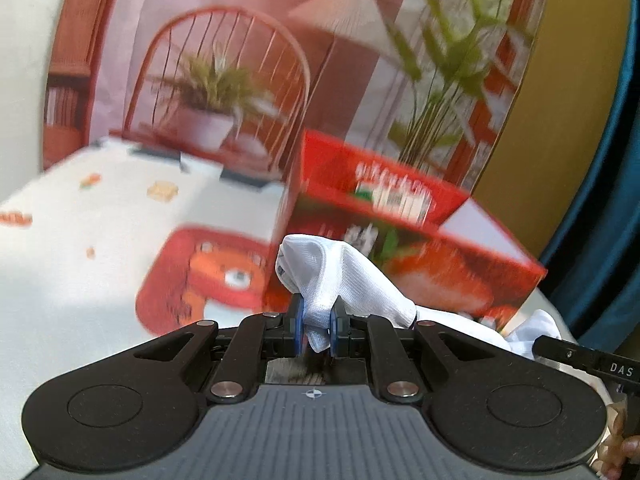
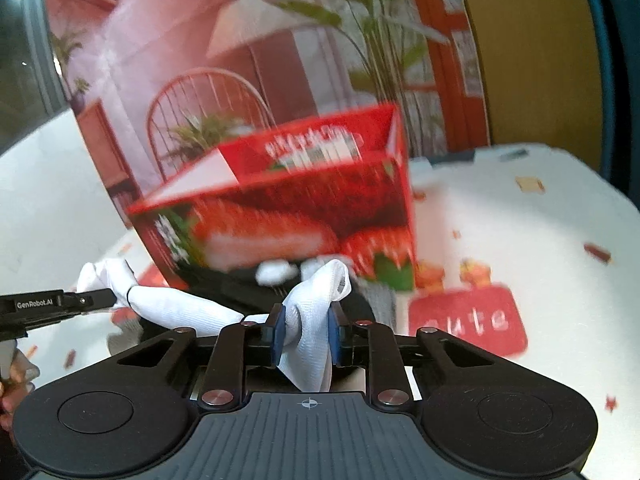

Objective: Organize soft objects
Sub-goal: 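Lift the white glove with both tools up over the box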

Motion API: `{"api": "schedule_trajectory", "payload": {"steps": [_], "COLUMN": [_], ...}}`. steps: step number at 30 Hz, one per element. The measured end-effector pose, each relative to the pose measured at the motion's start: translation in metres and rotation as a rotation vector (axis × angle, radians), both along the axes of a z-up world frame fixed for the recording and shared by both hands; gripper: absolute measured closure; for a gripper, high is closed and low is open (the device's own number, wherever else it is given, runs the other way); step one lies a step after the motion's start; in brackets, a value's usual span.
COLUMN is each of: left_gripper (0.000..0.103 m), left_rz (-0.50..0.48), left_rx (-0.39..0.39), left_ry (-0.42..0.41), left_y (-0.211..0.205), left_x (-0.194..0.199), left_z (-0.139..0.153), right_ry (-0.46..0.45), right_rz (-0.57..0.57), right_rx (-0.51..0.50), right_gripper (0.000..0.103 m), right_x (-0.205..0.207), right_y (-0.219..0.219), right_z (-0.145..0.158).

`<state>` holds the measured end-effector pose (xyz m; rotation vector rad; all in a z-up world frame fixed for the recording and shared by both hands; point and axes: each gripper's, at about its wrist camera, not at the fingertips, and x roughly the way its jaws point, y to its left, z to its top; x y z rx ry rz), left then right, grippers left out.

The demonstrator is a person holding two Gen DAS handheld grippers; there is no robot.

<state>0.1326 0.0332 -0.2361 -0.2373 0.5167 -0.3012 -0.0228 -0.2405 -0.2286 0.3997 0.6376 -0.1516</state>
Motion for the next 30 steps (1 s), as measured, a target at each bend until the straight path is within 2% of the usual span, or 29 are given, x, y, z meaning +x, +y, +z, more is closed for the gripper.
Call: {"api": "schedule_trajectory", "payload": {"steps": [5, 7, 10, 16, 21, 26, 30], "left_gripper": [0.090, 0.090, 0.090, 0.090, 0.090, 0.090, 0.090], "left_rz": [-0.001, -0.001, -0.014, -0.045, -0.060, -0.094, -0.107], "left_rx": [0.008, 0.048, 0.117, 0.158, 0.191, 0.241, 0.235], "left_ry": [-0.079, -0.102, -0.122, -0.120, -0.089, 0.010, 0.065], "left_y": [-0.005, -0.013, -0.030, -0.051, -0.064, -0.078, -0.079], "left_x": [0.002, 0.010, 0.028, 0.071, 0.104, 0.138, 0.157], "left_z": [0.033, 0.046, 0.062, 0.085, 0.083, 0.060, 0.049], "right_ry": [-0.100, -0.125, -0.149, -0.148, -0.124, -0.057, -0.001], "right_rz": [0.017, 0.019, 0.019, 0.008, -0.023, -0.023, -0.016], "right_rx": [-0.058, -0.076, -0.117, -0.191, -0.207, -0.264, -0.289], "right_gripper": [0.083, 0.083, 0.083, 0.084, 0.084, 0.084, 0.084], "right_x": [0.010, 0.020, 0.039, 0.083, 0.121, 0.153, 0.169], "right_y": [-0.004, -0.009, -0.018, -0.037, -0.055, -0.061, -0.061], "right_z": [0.037, 0.051, 0.068, 0.081, 0.076, 0.058, 0.045]}}
